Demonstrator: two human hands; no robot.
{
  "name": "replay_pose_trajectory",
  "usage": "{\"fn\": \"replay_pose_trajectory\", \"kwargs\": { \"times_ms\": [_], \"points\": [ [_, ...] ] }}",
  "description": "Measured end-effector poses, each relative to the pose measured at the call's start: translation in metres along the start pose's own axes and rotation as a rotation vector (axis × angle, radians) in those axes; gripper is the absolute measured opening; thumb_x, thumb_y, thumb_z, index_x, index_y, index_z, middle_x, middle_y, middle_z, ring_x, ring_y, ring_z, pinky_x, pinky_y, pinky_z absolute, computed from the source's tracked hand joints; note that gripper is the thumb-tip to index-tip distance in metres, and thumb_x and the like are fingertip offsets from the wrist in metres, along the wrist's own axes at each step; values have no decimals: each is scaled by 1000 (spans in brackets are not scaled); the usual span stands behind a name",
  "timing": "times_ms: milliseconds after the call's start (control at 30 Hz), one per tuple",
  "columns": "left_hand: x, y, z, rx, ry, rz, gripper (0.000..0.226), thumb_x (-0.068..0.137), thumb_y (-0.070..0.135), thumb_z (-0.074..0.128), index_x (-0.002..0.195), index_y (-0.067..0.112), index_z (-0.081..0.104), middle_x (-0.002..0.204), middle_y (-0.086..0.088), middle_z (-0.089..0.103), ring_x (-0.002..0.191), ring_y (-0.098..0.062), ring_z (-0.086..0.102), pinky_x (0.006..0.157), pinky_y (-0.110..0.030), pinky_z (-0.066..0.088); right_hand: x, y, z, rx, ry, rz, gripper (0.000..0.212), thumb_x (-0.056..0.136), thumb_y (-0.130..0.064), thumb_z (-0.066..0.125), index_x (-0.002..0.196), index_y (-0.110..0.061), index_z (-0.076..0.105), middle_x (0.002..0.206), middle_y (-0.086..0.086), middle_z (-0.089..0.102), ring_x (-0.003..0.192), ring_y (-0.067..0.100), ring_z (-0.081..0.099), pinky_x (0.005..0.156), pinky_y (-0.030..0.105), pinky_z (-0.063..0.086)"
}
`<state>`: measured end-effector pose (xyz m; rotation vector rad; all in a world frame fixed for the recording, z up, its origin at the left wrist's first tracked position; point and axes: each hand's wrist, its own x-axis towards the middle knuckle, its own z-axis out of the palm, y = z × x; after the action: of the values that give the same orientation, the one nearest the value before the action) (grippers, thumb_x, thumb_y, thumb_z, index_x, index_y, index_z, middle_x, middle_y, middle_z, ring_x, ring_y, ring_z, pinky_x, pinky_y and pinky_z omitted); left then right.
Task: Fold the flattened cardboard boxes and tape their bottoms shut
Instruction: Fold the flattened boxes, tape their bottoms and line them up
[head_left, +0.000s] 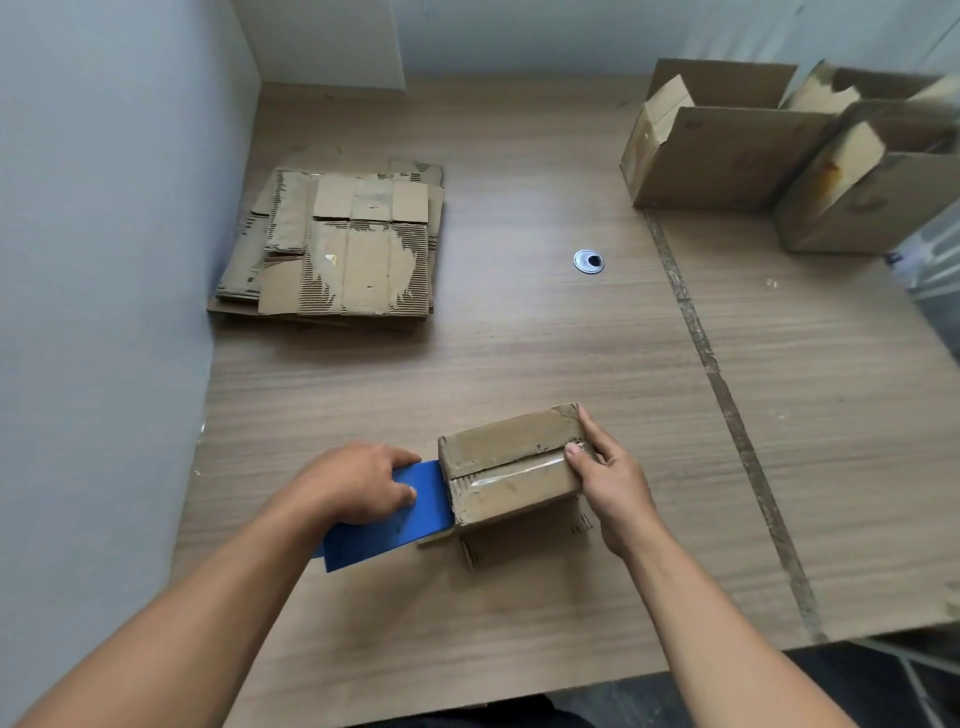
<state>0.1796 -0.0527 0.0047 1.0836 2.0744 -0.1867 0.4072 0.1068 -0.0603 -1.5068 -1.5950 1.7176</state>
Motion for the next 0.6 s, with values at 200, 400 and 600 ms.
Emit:
{"fn": "replay_pose_trajectory", "kwargs": {
  "times_ms": [200, 400, 600],
  "points": [
    [0, -5, 8, -34, 1, 6, 55, 86, 45, 53, 141, 47, 45, 138, 9, 57, 117, -17, 54, 97, -38, 48, 3, -25, -8, -219, -99, 149, 56, 93, -45, 65, 143, -26, 49, 138, -6, 55, 119, 16, 54, 96, 33, 44],
    [0, -4, 11, -48, 33, -27, 49, 83, 43, 51, 132, 48, 52, 131, 10, 61, 116, -20, 56, 93, -38, 49, 2, -17, 16, -619, 10, -30, 78, 82, -57, 70, 144, -19, 41, 136, 10, 58, 126, 32, 53, 100, 37, 44],
    [4, 26, 31, 40, 135, -81, 27, 88, 32, 49, 112, 29, 61, 118, -1, 66, 109, -28, 62, 75, -33, 40, 1, -31, 13, -868, 35, -55, 87, 92, -61, 55, 159, -25, 13, 163, 11, 22, 146, 33, 27, 114, 46, 29]
  ]
}}
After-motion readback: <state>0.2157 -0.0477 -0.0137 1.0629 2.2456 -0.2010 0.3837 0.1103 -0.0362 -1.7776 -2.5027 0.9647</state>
